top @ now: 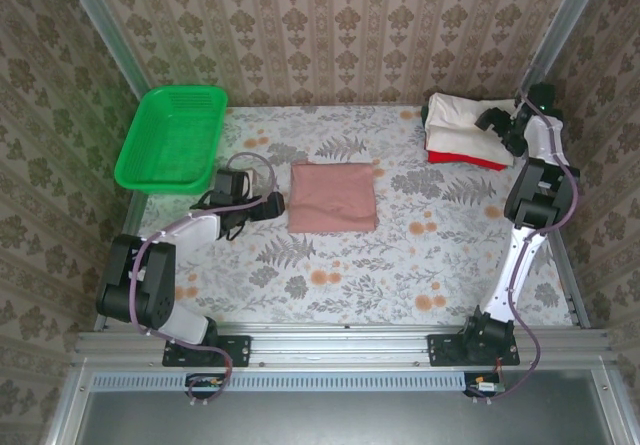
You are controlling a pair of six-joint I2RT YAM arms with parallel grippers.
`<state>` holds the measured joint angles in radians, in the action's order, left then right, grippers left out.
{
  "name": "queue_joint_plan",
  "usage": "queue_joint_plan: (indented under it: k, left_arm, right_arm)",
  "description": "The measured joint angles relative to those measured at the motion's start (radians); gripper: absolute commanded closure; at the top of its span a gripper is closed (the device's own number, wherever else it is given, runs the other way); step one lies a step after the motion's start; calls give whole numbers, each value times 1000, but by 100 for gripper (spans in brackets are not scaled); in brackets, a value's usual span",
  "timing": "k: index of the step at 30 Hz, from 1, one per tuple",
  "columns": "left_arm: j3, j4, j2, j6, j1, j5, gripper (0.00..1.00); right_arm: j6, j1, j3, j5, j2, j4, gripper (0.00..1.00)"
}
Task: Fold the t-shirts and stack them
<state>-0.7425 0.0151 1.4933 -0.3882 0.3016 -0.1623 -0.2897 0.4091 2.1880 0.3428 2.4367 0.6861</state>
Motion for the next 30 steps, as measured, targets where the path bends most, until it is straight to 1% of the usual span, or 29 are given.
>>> queue_joint_plan:
  k: [3, 6, 13, 17, 20, 29, 30]
  left_arm:
    - [-1, -1, 0, 0, 0, -3, 0]
    - [-5, -2, 7, 0, 0, -10, 0]
    - [-7, -2, 13, 0, 0, -26, 0]
    - [-7, -3, 20, 0, -3, -37, 0]
    - [-7, -5, 31, 0, -9, -50, 0]
    - [-7, -9, 34, 0, -22, -75, 0]
    - [-7, -9, 34, 0, -22, -78, 0]
  right_arm:
    - [70, -3, 5, 55, 4, 20, 4]
    - [142, -37, 8, 71, 4, 55, 4]
    - [252, -192, 43, 80, 5, 151, 7]
    - [295, -259, 44, 79, 5, 183, 9]
    - [322, -288, 50, 76, 5, 211, 10]
    - [436, -332, 58, 61, 5, 328, 10]
    - [441, -334, 56, 60, 2, 336, 8]
